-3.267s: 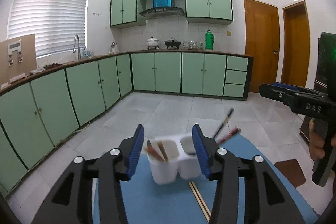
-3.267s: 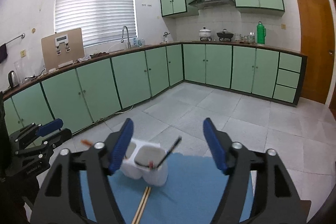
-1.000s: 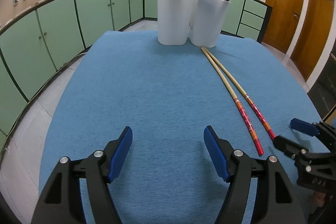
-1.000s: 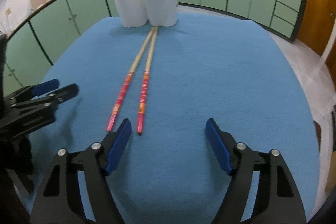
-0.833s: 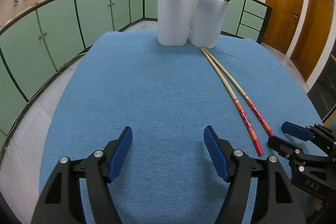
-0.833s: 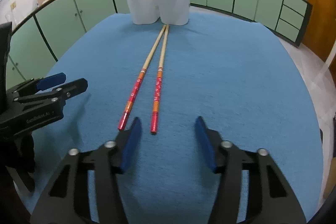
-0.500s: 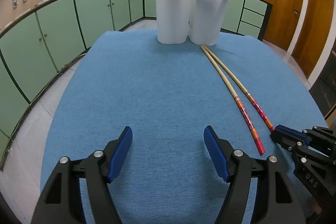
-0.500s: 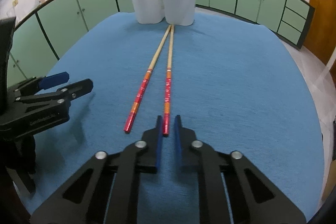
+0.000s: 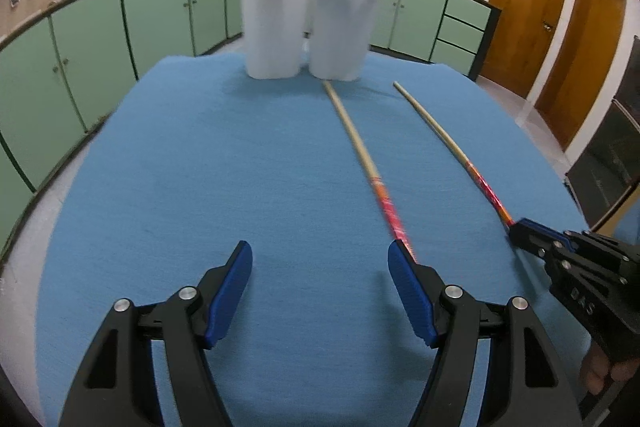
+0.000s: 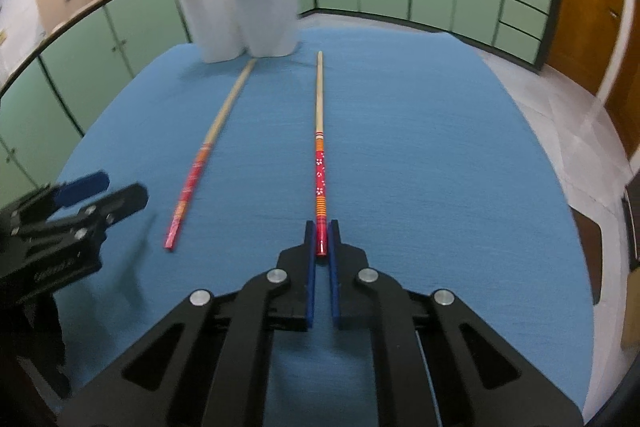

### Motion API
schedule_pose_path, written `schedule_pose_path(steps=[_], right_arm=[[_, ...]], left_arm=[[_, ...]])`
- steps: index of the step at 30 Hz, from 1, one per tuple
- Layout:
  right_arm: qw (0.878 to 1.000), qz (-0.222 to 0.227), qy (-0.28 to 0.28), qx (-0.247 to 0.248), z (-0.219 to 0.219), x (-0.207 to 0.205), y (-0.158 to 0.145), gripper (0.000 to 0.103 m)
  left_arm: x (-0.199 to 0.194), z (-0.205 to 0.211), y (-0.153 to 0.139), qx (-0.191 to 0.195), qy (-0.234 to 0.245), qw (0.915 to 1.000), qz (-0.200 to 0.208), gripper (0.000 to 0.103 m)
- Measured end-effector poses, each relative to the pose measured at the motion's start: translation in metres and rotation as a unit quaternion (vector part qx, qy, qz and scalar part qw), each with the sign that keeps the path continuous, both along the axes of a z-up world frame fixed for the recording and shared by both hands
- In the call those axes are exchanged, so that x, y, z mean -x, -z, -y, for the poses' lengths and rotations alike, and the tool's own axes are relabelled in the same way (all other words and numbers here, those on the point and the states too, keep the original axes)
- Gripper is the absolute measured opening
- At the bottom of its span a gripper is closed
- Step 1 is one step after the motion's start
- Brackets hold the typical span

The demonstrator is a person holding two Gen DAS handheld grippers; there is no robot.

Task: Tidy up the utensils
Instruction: 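Grasp a red chopstick with the right gripper while the left gripper grasps the other red chopstick, then lift both red chopsticks and lower them into the white holder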

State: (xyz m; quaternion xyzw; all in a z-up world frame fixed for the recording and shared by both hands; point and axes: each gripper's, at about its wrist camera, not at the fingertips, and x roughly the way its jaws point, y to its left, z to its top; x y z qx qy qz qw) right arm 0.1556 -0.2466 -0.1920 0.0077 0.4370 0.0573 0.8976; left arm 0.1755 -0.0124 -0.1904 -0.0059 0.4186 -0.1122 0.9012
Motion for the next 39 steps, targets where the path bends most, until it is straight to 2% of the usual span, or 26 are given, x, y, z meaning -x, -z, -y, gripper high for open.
schedule_pose_path(steps=[9, 14, 18, 21, 25, 32, 39], right_arm=[[1.0, 0.009, 0.011, 0.0, 0.015, 0.0, -0.001, 0.005], [1.0, 0.008, 0.012, -0.007, 0.02, 0.0, 0.0, 0.005], [1.0, 0.009, 0.014, -0.013, 0.022, 0.001, 0.0, 0.005], [1.0, 0.008, 0.015, -0.016, 0.024, 0.001, 0.001, 0.005], [1.0, 0.009, 0.014, -0.017, 0.023, 0.002, 0.0, 0.005], [1.0, 0.019, 0.002, -0.007, 0.018, 0.008, -0.004, 0.005], [0.999, 0.039, -0.007, 0.004, 0.014, 0.014, -0.017, 0.005]], left_arm=[[-0.001, 0.031, 0.006, -0.008, 0.009, 0.9998, -0.012, 0.066], [0.001, 0.038, 0.008, -0.027, 0.002, 0.9996, -0.01, 0.051], [0.005, 0.041, 0.008, -0.035, -0.002, 0.9994, -0.006, 0.046], [0.005, 0.041, 0.008, -0.035, -0.003, 0.9994, -0.006, 0.032], [0.005, 0.041, 0.008, -0.039, -0.004, 0.9992, -0.004, 0.006], [0.007, 0.035, 0.003, -0.021, -0.013, 0.9997, -0.002, 0.005], [0.022, 0.033, -0.02, -0.037, -0.006, 0.9989, 0.029, 0.006]])
